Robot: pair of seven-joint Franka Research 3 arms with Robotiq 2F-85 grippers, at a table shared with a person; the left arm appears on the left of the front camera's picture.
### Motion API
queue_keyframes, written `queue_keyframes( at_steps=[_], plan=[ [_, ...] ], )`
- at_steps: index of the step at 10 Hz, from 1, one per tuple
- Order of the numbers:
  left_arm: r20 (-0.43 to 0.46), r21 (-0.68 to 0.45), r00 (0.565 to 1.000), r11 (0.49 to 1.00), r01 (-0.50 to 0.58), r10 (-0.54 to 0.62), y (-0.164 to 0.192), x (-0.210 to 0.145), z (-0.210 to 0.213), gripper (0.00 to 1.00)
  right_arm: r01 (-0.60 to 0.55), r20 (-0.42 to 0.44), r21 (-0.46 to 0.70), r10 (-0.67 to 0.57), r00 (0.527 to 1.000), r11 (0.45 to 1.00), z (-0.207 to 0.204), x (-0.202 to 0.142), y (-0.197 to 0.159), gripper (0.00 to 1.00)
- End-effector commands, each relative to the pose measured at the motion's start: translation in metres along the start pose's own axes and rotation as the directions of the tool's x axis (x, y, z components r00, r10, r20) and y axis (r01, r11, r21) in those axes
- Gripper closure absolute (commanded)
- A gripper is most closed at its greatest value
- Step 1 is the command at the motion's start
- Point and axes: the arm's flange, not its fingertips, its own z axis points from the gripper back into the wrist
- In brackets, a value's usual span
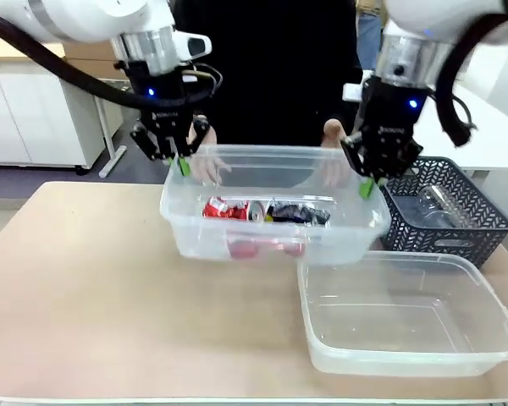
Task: Sort the waste into each basket.
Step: Offer the picked Organizing box to the human.
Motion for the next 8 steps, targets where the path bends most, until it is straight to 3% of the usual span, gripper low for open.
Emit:
queue_keyframes(
  at_steps=[1, 4, 7, 8],
  plan=[
    [-0.01, -0.008, 1.0, 1.0, -0.004, 0.004, -0.008, 0.043, -0.004, 0.93, -0.061, -0.059, 0.01, 0.062, 0.996, 0.998, 0.016, 0.054, 0.021, 0.94],
    [-0.004, -0.041, 0.998, 0.998, -0.056, 0.056, 0.002, 0.072, -0.022, 0.93, -0.051, -0.092, 0.045, 0.054, 0.994, 0.998, 0.002, 0.097, 0.025, 0.94],
    [-0.041, -0.1, 0.995, 0.991, -0.092, 0.088, -0.002, 0.076, -0.028, 0.93, -0.038, -0.121, 0.06, 0.045, 0.992, 0.997, -0.013, 0.102, 0.019, 0.94],
    [-0.034, 0.003, 0.998, 0.999, -0.05, 0.05, 0.026, 0.076, -0.03, 0.93, -0.004, -0.101, 0.014, 0.005, 0.995, 1.0, -0.016, 0.107, 0.0, 0.94]
  ],
)
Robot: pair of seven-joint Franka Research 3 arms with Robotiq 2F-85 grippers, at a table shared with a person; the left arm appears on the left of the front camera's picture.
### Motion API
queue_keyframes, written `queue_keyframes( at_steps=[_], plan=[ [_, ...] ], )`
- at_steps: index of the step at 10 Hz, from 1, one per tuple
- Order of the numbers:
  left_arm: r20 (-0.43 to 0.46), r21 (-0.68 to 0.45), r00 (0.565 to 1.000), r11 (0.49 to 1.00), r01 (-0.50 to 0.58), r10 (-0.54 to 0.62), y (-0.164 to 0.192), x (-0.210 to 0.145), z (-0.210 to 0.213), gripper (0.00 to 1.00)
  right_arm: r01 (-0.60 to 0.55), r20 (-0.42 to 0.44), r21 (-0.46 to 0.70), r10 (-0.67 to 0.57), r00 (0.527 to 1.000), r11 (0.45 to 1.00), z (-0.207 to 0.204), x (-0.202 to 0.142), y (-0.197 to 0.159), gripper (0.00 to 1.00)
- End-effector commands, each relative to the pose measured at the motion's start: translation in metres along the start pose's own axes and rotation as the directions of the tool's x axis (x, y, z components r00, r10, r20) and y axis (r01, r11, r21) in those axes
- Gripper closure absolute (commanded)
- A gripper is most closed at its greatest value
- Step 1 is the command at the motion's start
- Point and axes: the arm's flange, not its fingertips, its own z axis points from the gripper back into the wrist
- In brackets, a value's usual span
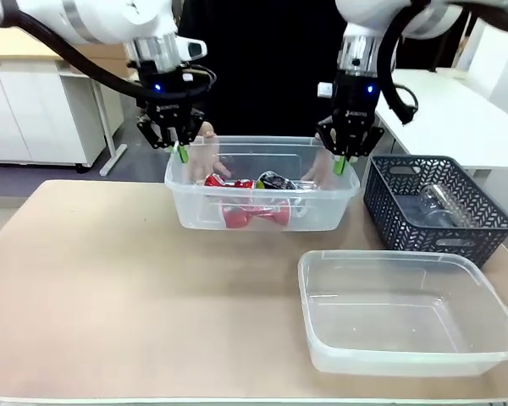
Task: Sort the waste into each basket.
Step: Offer the picked Organizing box to the human, then release the Organizing box you were holding.
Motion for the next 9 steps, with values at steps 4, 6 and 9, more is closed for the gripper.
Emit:
queue_keyframes(
  at_steps=[4, 6, 9],
  plan=[
    [0.004, 0.005, 1.0, 1.0, 0.004, -0.004, -0.0002, 0.0, 0.0001, 0.93, -0.01, 0.003, 0.001, 0.01, 1.0, 1.0, -0.0004, -0.0013, 0.0052, 0.94],
    [0.004, 0.005, 1.0, 1.0, 0.004, -0.004, -0.0002, 0.0, 0.0001, 0.93, -0.01, 0.003, 0.001, 0.01, 1.0, 1.0, -0.0004, -0.0013, 0.0052, 0.94],
    [0.004, 0.005, 1.0, 1.0, 0.004, -0.004, -0.0002, 0.0, 0.0001, 0.93, -0.01, 0.003, 0.001, 0.01, 1.0, 1.0, -0.0004, -0.0013, 0.0052, 0.94]
  ],
)
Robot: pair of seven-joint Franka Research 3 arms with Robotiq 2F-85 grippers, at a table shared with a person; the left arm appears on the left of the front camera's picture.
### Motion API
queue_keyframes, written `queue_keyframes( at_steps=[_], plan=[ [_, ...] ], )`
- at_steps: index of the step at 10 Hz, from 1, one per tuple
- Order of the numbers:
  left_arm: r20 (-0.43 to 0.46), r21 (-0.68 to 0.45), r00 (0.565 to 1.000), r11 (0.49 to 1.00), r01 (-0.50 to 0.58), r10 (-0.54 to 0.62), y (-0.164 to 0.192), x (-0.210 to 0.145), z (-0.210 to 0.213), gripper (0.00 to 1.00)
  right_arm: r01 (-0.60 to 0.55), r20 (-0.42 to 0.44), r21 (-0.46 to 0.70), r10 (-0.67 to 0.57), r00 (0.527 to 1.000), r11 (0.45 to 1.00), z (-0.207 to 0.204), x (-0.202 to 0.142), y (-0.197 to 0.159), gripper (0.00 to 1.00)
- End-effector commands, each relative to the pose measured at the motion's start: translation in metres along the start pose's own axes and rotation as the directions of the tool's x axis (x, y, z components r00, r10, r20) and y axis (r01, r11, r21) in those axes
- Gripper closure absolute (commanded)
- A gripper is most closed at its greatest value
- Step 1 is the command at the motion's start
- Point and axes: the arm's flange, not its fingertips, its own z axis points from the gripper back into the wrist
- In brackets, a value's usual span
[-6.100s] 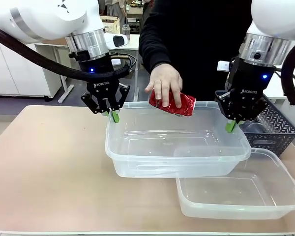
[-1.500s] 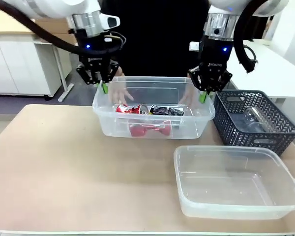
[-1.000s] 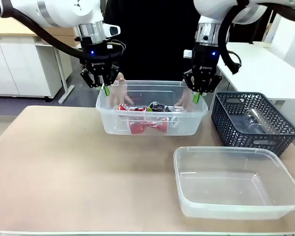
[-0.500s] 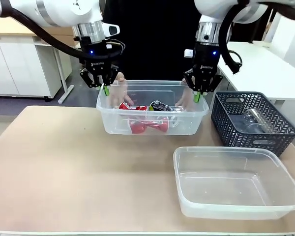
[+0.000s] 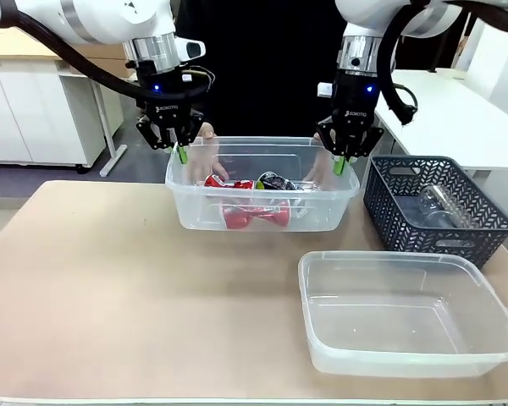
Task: Sort the waste into each basket.
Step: Release the Organizing box you were holding.
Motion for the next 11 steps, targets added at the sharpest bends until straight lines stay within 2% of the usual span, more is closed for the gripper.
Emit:
queue_keyframes(
  at_steps=[1, 2, 3, 4, 5, 7, 8, 10, 11],
  plan=[
    [0.0, 0.0, 1.0, 1.0, 0.0, 0.0, 0.0, 0.0, 0.0, 0.35, 0.0, 0.0, 0.0, 0.0, 1.0, 1.0, 0.0, 0.0, 0.0, 0.6],
    [0.012, 0.012, 1.0, 1.0, 0.0, 0.0, -0.002, -0.001, 0.003, 0.35, 0.015, 0.054, 0.018, -0.016, 0.998, 1.0, 0.002, -0.004, -0.002, 0.38],
    [0.027, 0.013, 1.0, 1.0, 0.004, -0.004, -0.003, -0.004, 0.007, 0.0, 0.004, 0.099, 0.043, -0.008, 0.995, 0.999, 0.006, -0.01, -0.004, 0.03],
    [0.036, 0.005, 0.999, 1.0, 0.009, -0.009, -0.001, -0.007, 0.012, 0.31, 0.003, 0.14, 0.064, -0.012, 0.99, 0.998, 0.011, -0.014, -0.006, 0.0],
    [0.05, 0.003, 0.999, 1.0, 0.005, -0.005, 0.001, -0.01, 0.016, 0.0, 0.013, 0.169, 0.076, -0.025, 0.985, 0.997, 0.015, -0.017, -0.009, 0.0],
    [0.086, 0.001, 0.996, 1.0, 0.022, -0.022, 0.0, -0.021, 0.028, 0.0, 0.001, 0.241, 0.098, -0.024, 0.97, 0.995, 0.025, -0.025, -0.015, 0.03],
    [0.102, -0.007, 0.994, 0.999, 0.044, -0.043, -0.001, -0.027, 0.034, 0.0, 0.0, 0.282, 0.102, -0.029, 0.959, 0.995, 0.028, -0.03, -0.018, 0.0],
    [0.119, -0.024, 0.989, 0.996, 0.091, -0.087, 0.001, -0.036, 0.038, 0.0, -0.013, 0.329, 0.101, -0.021, 0.944, 0.995, 0.028, -0.035, -0.027, 0.0],
    [0.117, -0.035, 0.989, 0.995, 0.098, -0.093, 0.001, -0.036, 0.038, 0.0, -0.039, 0.323, 0.114, 0.0, 0.947, 0.993, 0.026, -0.034, -0.03, 0.0]
  ],
)
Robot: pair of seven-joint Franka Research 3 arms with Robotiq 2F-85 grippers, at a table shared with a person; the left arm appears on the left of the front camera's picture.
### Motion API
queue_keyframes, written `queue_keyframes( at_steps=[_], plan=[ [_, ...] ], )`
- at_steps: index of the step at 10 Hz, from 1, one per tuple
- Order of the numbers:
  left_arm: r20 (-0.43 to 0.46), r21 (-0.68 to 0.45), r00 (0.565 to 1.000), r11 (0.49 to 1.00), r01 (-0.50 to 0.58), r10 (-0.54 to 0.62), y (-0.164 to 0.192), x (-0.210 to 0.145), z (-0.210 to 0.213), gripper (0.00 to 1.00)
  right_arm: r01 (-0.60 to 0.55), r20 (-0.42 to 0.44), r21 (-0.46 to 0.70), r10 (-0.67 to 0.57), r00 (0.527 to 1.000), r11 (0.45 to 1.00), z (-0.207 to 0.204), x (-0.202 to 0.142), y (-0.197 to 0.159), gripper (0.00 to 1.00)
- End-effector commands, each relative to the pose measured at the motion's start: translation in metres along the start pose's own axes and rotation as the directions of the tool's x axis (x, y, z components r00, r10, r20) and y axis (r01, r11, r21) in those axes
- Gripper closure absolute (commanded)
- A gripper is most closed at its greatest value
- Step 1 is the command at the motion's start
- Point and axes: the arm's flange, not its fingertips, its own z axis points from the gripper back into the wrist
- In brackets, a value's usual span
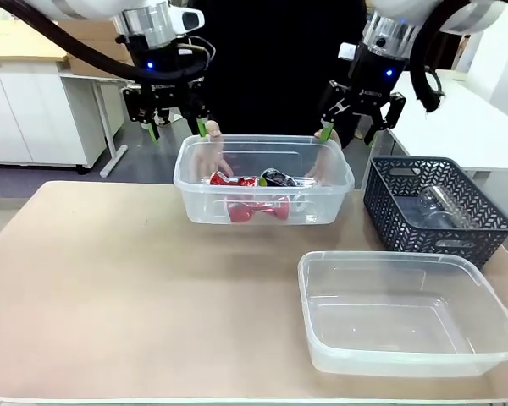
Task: Sort the waste into each basket.
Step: Release the Organizing box you were holding, then pick up the Organizing box on the right side of the table and lift it.
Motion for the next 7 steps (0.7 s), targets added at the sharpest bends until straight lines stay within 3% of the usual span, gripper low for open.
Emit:
queue_keyframes(
  at_steps=[1, 2, 7],
  plan=[
    [0.002, -0.041, 0.999, 0.998, 0.039, -0.039, 0.01, -0.007, -0.008, 0.0, -0.037, 0.019, 0.048, 0.037, 0.999, 0.998, -0.011, -0.007, -0.013, 0.0],
    [0.0, 0.0, 1.0, 1.0, 0.0, 0.0, 0.0, 0.0, 0.0, 0.0, 0.0, 0.0, 0.0, 0.0, 1.0, 1.0, 0.0, 0.0, 0.0, 0.0],
    [0.0, 0.0, 1.0, 1.0, 0.0, 0.0, 0.0, 0.0, 0.0, 0.0, 0.0, 0.0, 0.0, 0.0, 1.0, 1.0, 0.0, 0.0, 0.0, 0.0]
  ],
)
